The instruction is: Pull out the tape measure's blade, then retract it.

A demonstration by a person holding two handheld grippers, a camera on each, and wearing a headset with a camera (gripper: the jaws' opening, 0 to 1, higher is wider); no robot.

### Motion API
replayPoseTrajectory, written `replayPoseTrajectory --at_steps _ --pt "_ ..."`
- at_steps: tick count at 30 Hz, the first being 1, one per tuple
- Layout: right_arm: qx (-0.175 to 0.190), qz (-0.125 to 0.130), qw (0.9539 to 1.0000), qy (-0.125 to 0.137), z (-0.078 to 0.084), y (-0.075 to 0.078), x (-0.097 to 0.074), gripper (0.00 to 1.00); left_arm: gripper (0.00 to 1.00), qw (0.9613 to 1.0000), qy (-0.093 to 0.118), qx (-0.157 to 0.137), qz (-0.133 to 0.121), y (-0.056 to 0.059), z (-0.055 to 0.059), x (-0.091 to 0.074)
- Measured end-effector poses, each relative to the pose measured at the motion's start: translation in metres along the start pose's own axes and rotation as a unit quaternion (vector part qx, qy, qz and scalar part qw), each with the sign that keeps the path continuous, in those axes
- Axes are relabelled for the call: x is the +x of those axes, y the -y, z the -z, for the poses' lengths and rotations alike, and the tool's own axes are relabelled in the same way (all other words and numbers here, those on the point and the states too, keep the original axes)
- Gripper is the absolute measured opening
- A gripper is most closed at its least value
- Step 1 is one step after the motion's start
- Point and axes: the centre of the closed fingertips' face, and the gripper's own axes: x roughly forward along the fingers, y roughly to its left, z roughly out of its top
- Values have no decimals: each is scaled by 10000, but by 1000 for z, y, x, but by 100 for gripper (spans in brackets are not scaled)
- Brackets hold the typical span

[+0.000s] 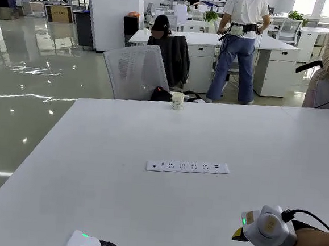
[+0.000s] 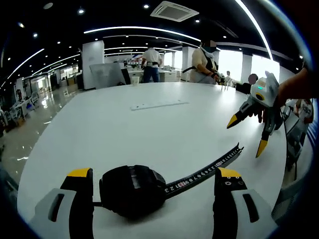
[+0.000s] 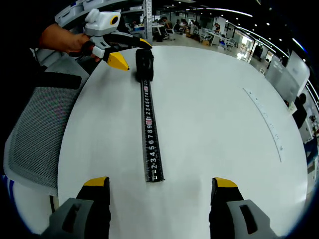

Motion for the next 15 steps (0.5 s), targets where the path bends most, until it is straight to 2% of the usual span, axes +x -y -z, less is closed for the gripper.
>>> replayPoseTrajectory --at_steps 4,5,9,15 --pt "-82 -34 9999 -47 1 -1 3 73 99 9999 65 -147 -55 -3 0 0" --pt "-116 -87 9999 -56 1 -2 5 68 99 9997 55 -207 -76 -4 1 0" --pt "-250 -196 9995 -86 0 -7 10 56 99 9998 96 -153 -119 -7 1 -2" --pt "-274 -289 9991 -139 2 -9 15 41 99 9990 211 -336 -225 -15 0 -2"
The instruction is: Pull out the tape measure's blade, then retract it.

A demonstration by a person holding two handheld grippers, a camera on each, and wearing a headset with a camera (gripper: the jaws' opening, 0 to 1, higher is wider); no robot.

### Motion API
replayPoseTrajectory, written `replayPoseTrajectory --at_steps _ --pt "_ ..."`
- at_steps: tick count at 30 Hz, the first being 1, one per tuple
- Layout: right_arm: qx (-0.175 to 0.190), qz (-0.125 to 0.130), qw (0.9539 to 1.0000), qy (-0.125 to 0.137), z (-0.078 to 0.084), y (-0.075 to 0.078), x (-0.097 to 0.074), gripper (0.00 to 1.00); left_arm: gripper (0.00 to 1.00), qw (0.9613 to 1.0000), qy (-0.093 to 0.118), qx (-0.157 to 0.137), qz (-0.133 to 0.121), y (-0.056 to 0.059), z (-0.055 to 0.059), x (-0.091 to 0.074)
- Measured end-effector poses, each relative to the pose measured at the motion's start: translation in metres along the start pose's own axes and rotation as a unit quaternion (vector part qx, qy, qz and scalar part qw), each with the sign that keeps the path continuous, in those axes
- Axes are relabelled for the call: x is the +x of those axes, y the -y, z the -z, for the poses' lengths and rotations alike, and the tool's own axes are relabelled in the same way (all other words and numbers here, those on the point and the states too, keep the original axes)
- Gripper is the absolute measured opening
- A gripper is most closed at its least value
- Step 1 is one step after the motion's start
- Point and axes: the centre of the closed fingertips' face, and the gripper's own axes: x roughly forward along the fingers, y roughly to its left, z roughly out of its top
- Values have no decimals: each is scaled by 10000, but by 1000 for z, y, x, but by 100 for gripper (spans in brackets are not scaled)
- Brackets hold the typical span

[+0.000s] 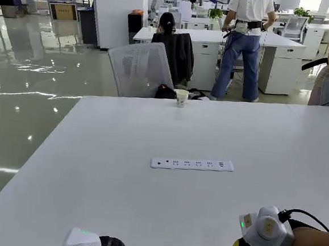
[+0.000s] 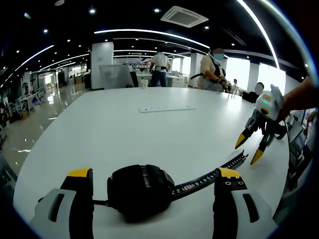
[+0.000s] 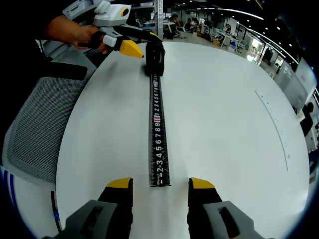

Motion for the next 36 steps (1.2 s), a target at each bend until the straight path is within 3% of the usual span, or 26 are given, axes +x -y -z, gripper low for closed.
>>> replayPoseTrajectory --at_steps 5,11,24,26,27,31,36 --pt "-40 -71 9999 -118 4 -1 4 29 99 10000 9 -77 -40 -2 2 1" --pt "-41 -117 9998 -167 4 -3 5 20 99 10000 -4 -79 -33 0 3 3" --pt "22 -15 9989 -471 3 1 7 13 99 9998 -43 -120 -184 -6 9 3" --pt "-84 0 9983 -573 4 1 7 12 99 9997 -48 -146 -205 -6 9 3" --pt "-317 -2 9971 -694 5 1 7 12 99 9996 -31 -164 -217 -6 9 2" --pt "-105 -55 9967 -804 5 2 7 12 99 9997 -18 -144 -203 -4 10 3" --pt "-212 -50 9936 -1104 5 2 9 12 93 9994 -103 -176 -284 -7 15 7"
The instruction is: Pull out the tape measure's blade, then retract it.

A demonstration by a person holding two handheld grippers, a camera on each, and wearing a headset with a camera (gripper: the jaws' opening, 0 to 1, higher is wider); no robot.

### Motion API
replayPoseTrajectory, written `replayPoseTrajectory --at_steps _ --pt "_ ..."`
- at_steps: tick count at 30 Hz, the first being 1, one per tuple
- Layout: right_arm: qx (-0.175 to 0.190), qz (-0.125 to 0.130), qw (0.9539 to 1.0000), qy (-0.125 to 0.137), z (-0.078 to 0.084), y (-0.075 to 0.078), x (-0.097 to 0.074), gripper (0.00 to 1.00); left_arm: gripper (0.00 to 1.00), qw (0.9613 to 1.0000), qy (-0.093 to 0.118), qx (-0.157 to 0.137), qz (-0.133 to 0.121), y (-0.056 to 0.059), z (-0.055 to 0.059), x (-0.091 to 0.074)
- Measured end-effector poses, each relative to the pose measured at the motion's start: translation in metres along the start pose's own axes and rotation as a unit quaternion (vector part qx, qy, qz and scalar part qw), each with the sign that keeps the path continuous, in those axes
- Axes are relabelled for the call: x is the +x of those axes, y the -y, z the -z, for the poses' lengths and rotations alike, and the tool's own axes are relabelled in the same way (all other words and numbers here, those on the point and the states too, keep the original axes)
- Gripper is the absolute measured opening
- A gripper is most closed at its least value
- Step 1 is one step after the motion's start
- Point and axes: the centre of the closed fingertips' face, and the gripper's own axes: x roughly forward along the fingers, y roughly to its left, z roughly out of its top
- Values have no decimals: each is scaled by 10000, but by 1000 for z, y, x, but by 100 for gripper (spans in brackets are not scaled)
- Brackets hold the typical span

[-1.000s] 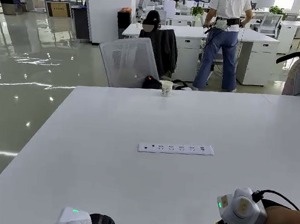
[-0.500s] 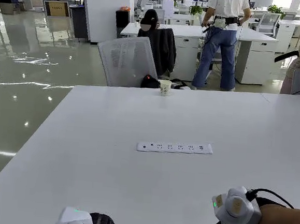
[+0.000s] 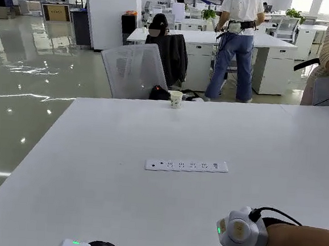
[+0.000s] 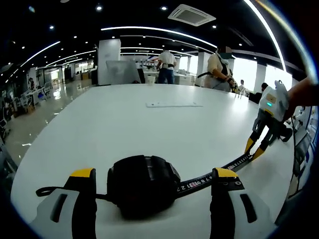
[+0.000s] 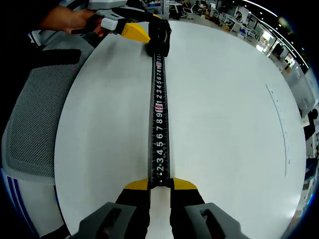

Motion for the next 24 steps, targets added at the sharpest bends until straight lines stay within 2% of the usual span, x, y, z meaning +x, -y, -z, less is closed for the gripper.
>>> replayPoseTrajectory --at_steps 5,8,11,17,20,24 --pt "135 8 9999 -85 2 0 -1 12 83 9998 -68 -59 -153 -6 3 4" --pt "312 34 9995 -71 3 1 -2 12 80 9994 -105 -250 -226 -9 5 9" --pt "369 30 9993 -90 3 1 -2 11 77 9994 -123 -221 -238 -8 4 12" --pt "422 32 9989 -184 4 2 -1 11 66 9986 -327 -289 -311 -12 10 16" --pt "436 51 9988 -209 4 2 -1 11 64 9977 -523 -272 -342 -15 16 17" --pt "523 63 9985 -151 5 3 -1 11 64 9969 -637 -356 -304 -13 15 17"
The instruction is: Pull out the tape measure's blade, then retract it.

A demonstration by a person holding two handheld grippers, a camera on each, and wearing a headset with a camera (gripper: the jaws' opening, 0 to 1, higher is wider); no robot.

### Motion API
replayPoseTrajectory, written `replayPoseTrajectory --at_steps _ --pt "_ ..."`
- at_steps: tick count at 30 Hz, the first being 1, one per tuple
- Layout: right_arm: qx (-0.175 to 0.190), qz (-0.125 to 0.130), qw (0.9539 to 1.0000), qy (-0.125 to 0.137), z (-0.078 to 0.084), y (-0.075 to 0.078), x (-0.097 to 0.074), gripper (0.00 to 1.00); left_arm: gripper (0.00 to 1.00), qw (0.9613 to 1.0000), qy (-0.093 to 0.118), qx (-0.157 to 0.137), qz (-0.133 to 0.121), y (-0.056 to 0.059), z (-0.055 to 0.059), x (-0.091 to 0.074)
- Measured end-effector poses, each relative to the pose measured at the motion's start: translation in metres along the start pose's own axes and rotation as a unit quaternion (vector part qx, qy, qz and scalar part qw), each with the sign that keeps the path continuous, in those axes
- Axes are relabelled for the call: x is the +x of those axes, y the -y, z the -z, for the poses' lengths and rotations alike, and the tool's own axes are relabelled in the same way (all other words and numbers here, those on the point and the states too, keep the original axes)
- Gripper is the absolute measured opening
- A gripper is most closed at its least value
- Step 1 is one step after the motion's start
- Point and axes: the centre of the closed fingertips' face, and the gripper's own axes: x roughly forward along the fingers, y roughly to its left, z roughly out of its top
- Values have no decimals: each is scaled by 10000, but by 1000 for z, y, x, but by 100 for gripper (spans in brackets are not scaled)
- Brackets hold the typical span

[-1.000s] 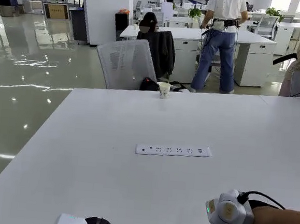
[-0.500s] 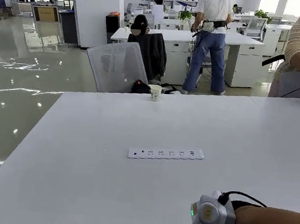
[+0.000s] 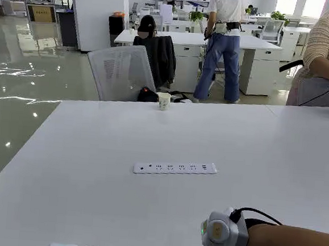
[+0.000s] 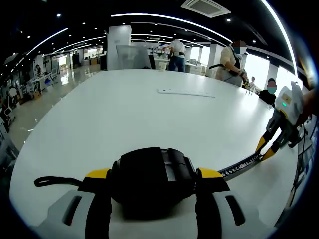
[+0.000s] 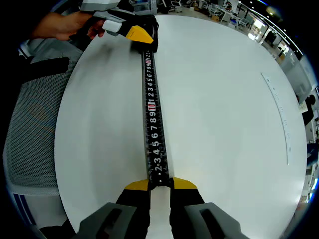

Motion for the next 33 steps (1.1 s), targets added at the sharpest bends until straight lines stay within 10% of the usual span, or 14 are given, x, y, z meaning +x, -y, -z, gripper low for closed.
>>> replayPoseTrajectory --at_steps 5,13,33 --pt "79 -1 10000 25 0 0 0 11 64 9990 -45 -446 7 -2 -2 0" --pt "181 24 9998 65 -1 1 0 11 63 9999 -114 2 -56 0 0 0" --pt "164 58 9998 83 -3 1 1 11 62 9996 -281 -55 -3 -2 2 2"
